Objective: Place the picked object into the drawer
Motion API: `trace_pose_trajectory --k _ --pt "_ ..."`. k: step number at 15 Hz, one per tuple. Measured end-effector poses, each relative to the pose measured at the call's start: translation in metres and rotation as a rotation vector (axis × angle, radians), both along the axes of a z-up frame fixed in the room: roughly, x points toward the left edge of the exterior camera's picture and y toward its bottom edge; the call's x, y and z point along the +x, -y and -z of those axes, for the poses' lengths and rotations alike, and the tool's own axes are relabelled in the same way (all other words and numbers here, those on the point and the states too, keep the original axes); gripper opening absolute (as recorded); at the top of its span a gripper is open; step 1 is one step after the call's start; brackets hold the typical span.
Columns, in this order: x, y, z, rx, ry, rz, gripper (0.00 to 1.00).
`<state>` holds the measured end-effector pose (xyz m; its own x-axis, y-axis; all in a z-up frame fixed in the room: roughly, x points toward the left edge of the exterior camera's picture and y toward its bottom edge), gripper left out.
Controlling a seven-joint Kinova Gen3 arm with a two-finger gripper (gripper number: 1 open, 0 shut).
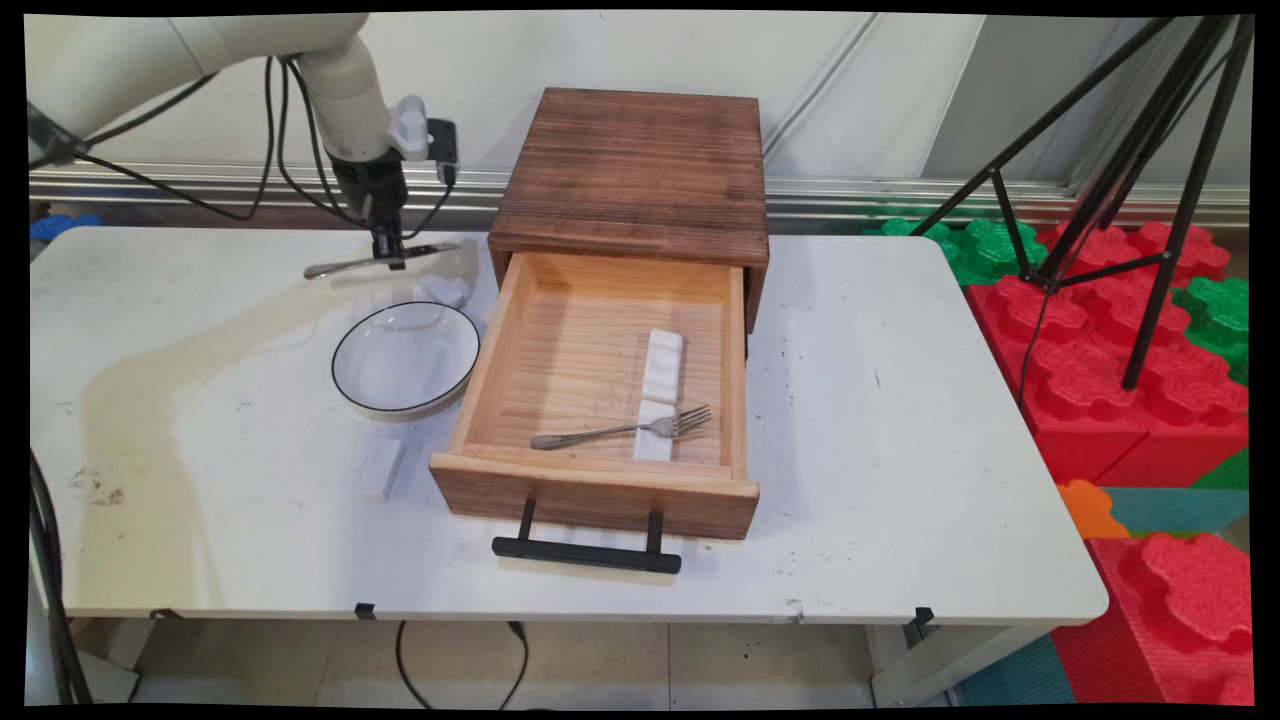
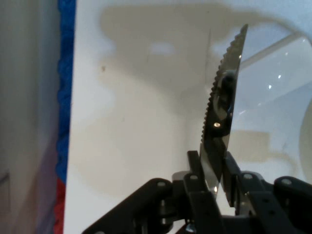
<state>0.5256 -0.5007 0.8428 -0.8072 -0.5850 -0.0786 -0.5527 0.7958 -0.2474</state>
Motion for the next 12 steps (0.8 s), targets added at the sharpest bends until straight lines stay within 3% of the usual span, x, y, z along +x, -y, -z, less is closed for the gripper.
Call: trace_pose_trajectory --k 12 --pt "-0.015 -0.043 -0.066 -0.126 0.061 0.011 0.0"
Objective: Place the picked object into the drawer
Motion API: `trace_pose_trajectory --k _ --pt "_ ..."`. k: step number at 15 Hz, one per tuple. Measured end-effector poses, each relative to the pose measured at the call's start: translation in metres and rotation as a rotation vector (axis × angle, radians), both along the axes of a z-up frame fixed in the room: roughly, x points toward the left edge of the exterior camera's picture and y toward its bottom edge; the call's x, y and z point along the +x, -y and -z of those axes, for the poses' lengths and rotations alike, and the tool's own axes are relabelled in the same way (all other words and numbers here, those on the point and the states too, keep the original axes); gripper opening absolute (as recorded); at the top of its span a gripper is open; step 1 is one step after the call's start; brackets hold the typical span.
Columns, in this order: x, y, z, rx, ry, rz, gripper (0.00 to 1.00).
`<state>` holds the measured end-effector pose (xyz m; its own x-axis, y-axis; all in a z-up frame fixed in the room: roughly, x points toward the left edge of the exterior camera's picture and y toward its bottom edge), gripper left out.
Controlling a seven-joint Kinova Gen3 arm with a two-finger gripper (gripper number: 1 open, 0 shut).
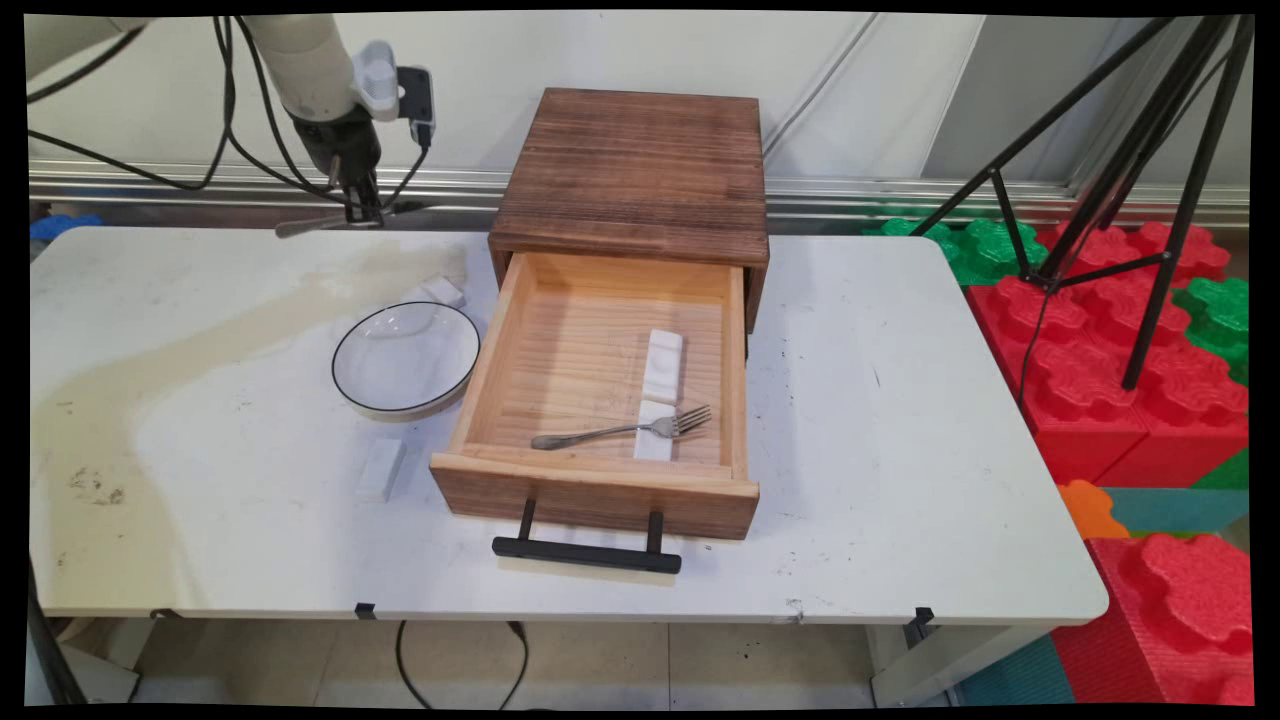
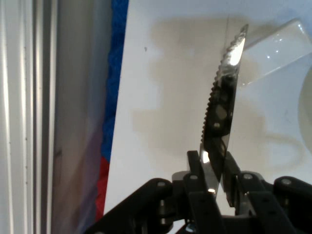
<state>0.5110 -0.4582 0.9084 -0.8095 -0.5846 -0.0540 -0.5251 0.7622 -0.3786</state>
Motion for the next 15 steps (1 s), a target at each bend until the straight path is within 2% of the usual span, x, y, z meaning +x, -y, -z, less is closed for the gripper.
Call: trace_pose_trajectory --k 7,15 --pt "-0.043 -0.026 -0.037 -0.057 -0.004 0.061 0.0" --pt "-0.116 -0.046 -0.063 -0.098 -0.064 0.151 0.0"
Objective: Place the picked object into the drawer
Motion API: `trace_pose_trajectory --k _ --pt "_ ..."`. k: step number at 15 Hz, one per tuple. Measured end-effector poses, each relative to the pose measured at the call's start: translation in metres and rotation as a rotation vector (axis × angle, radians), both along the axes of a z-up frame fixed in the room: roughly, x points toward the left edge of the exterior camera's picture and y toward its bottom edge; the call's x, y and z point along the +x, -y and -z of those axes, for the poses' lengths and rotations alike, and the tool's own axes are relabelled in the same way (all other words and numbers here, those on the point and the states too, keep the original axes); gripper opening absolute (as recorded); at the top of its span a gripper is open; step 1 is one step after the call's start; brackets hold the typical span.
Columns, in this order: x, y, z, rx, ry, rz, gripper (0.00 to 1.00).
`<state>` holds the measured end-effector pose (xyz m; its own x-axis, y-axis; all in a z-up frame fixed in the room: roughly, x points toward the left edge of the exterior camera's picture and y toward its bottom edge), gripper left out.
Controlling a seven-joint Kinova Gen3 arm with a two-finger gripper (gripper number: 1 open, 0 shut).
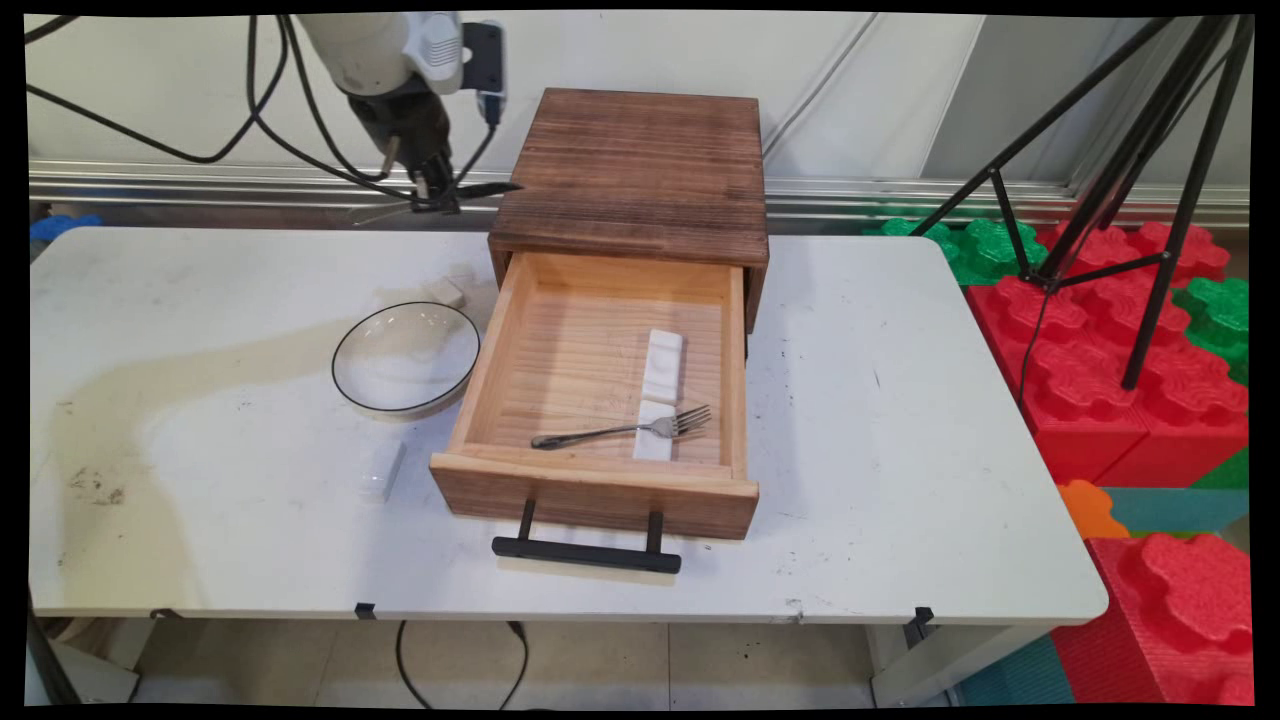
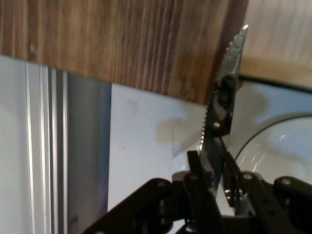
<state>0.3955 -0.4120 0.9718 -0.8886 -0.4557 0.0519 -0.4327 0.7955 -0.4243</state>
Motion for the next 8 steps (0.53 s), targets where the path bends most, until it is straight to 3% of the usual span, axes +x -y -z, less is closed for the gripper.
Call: trace_pose_trajectory --k 8 --pt "-0.076 -0.014 -0.009 -0.005 -0.094 0.073 0.0"
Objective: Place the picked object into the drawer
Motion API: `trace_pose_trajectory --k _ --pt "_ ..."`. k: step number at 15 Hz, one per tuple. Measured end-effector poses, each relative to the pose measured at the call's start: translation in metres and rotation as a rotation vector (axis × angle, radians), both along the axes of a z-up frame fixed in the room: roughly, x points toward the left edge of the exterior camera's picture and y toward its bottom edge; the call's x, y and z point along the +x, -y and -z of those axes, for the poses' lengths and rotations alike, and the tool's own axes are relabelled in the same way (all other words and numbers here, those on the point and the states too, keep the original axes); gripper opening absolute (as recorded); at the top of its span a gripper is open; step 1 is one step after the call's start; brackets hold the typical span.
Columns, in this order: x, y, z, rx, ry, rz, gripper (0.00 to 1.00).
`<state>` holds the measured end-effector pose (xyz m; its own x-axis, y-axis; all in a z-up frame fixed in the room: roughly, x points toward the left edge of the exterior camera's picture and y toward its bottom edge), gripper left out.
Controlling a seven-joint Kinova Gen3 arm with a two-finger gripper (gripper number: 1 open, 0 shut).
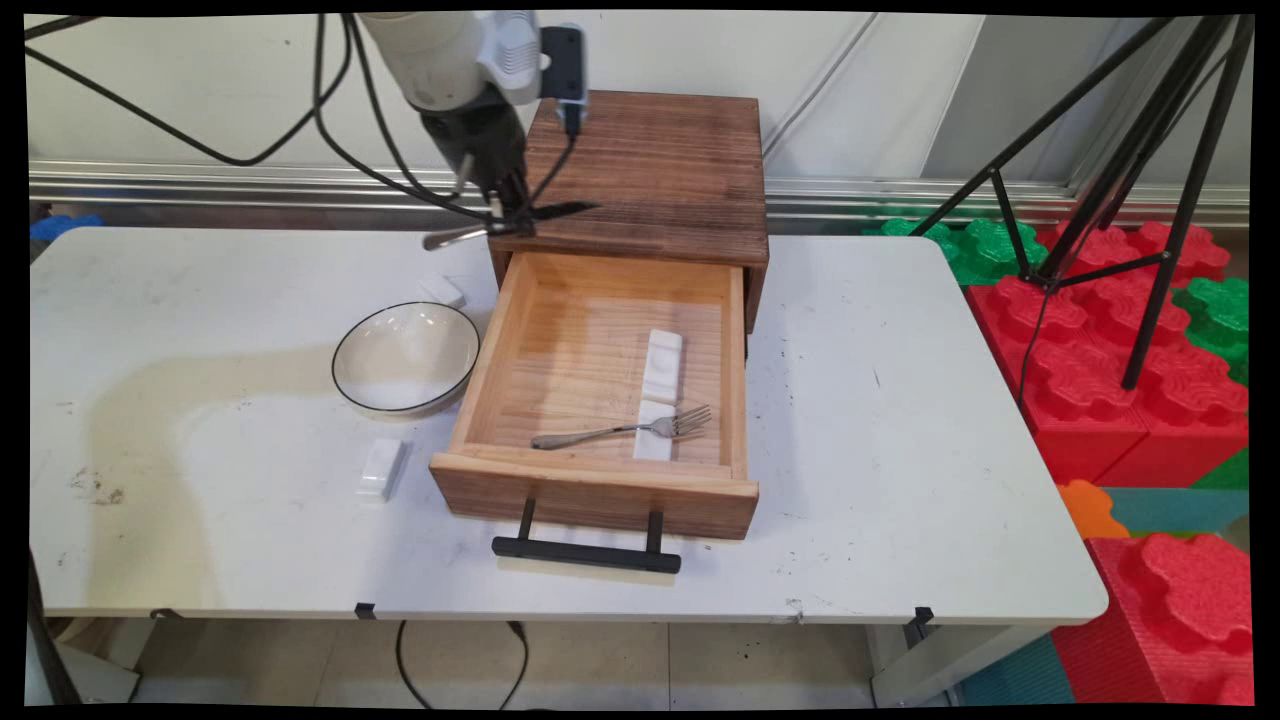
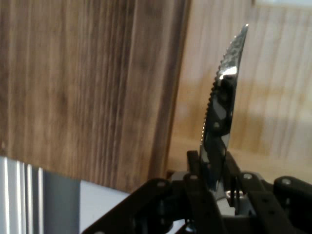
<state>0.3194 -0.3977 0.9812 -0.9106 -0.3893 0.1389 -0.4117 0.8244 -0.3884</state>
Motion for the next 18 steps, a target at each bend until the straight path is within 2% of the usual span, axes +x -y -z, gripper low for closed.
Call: trace_pose_trajectory --k 10,18 --pt "-0.07 -0.009 0.008 0.023 -0.093 0.061 0.0" --pt "-0.11 -0.005 0.023 0.05 -0.165 0.071 0.0"
